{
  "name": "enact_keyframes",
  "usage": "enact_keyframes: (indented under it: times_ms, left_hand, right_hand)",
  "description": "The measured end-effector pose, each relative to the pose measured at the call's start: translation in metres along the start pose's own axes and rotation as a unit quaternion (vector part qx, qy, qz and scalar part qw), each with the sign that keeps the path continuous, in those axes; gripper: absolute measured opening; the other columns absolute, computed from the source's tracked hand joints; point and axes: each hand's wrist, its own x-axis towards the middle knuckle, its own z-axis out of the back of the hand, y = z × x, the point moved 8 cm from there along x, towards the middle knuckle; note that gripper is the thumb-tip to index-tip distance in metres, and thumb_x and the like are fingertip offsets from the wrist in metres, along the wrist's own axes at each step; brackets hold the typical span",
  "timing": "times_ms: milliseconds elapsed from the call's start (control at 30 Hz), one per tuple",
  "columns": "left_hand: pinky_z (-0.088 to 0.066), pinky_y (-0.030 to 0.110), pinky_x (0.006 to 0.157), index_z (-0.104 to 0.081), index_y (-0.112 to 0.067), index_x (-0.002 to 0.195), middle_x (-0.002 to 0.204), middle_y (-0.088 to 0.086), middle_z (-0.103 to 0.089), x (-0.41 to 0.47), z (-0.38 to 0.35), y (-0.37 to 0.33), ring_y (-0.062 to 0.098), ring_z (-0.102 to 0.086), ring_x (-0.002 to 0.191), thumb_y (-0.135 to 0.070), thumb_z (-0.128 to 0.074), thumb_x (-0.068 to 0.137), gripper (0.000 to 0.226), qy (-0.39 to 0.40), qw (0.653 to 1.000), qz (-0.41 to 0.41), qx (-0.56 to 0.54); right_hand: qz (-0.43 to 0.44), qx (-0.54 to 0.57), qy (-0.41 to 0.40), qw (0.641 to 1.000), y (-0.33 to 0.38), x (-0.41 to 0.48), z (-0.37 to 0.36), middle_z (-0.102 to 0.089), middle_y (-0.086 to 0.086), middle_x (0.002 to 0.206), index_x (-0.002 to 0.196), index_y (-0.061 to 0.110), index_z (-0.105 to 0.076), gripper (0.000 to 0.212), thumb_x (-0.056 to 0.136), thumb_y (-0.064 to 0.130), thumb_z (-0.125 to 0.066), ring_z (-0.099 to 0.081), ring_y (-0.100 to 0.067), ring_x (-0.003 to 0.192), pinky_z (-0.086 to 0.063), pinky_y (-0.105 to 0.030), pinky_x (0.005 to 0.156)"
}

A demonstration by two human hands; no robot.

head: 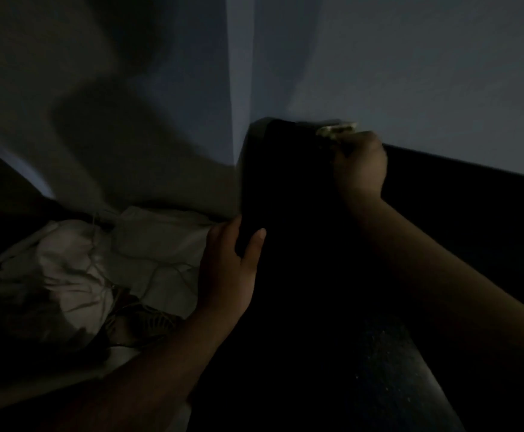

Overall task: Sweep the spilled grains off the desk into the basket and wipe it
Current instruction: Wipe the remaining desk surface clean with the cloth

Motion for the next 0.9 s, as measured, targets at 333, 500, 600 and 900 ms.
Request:
enact_keyframes:
  times_ms: [333,500,600,900]
  left_hand:
    - [-0.04,0.025,0.094,-0.052,-0.02,0.132,0.127,0.002,-0.052,-0.004,0.004,0.0,0.014,-0.052,0.113,-0.033,-0.043,0.099,0.037,-0.014,0.999,0.033,-0.001]
    - [-0.047,0.032,0.089,-0.058,-0.025,0.123,0.115,0.002,-0.062,-0.008,0.006,0.008,0.016,-0.059,0.104,-0.036,-0.047,0.097,0.031,0.003,0.998,0.034,-0.052]
    - [-0.05,0.032,0.082,-0.063,-0.023,0.116,0.108,0.002,-0.064,-0.017,0.011,0.016,0.016,-0.062,0.098,-0.053,-0.045,0.086,0.046,-0.001,0.998,0.032,-0.062]
    - [-0.046,0.011,0.073,-0.066,-0.017,0.113,0.104,0.004,-0.065,-0.054,0.033,0.025,0.009,-0.063,0.091,-0.047,-0.049,0.081,0.047,-0.001,0.999,0.023,-0.036]
  right_hand:
    - [0.086,0.136,0.152,0.975,0.039,-0.093,0.016,-0.067,-0.003,0.093,0.094,0.009,-0.076,0.012,0.083,0.009,-0.07,-0.065,-0.014,0.086,-0.046,-0.013,0.077]
    - [-0.016,0.003,0.012,1.0,-0.002,-0.046,0.029,-0.066,-0.015,0.107,0.107,0.008,-0.072,0.022,0.089,0.015,-0.061,-0.062,-0.028,0.099,-0.035,-0.017,0.074]
    - [0.017,-0.001,0.006,1.0,0.013,-0.059,0.01,-0.066,-0.016,0.104,0.106,0.008,-0.073,0.023,0.086,0.01,-0.061,-0.062,-0.031,0.095,-0.033,-0.016,0.075]
    - [0.081,0.162,0.117,0.976,0.047,-0.141,0.026,-0.066,-0.001,0.092,0.094,0.009,-0.076,0.013,0.083,0.011,-0.068,-0.066,-0.017,0.087,-0.051,-0.025,0.079]
